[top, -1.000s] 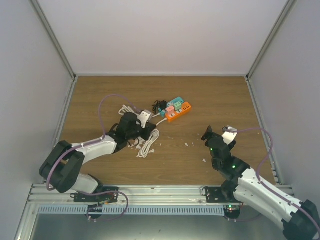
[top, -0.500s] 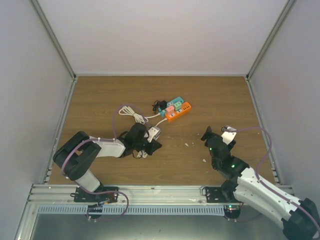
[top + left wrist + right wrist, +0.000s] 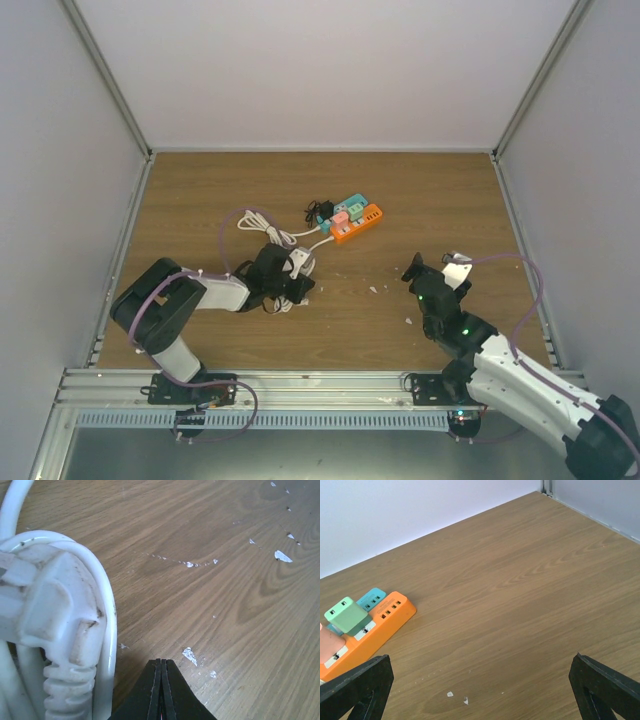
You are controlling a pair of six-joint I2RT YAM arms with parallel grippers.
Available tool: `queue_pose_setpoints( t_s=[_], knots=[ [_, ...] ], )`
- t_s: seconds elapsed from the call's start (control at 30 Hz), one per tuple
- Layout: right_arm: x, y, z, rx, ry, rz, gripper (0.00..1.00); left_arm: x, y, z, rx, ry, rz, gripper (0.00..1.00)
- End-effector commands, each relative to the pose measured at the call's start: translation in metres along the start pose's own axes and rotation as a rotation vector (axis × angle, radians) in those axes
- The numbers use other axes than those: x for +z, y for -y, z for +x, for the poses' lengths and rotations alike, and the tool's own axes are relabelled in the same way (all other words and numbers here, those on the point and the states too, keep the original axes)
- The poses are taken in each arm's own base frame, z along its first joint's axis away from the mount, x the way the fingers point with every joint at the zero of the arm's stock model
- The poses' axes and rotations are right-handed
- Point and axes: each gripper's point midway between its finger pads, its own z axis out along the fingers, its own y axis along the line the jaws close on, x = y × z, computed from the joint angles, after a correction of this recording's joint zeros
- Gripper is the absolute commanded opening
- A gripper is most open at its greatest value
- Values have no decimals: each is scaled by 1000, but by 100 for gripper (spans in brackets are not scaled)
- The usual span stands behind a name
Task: Insert the plug
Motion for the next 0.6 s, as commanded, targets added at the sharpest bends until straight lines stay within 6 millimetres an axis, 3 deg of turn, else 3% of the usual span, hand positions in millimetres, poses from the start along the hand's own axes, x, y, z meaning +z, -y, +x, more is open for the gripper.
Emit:
queue_pose_setpoints(
  t_s=[0.0, 0.23, 0.57],
  knots=[
    [0, -3, -14, 41, 40, 6, 100, 3, -39, 18, -81, -49, -163, 0],
    [-1, -3, -14, 42, 41, 5, 100, -2, -59, 19, -225, -33, -244, 0],
    [-1, -3, -15, 44, 41, 3, 100, -19, -81, 21, -282, -40, -352, 0]
  ],
)
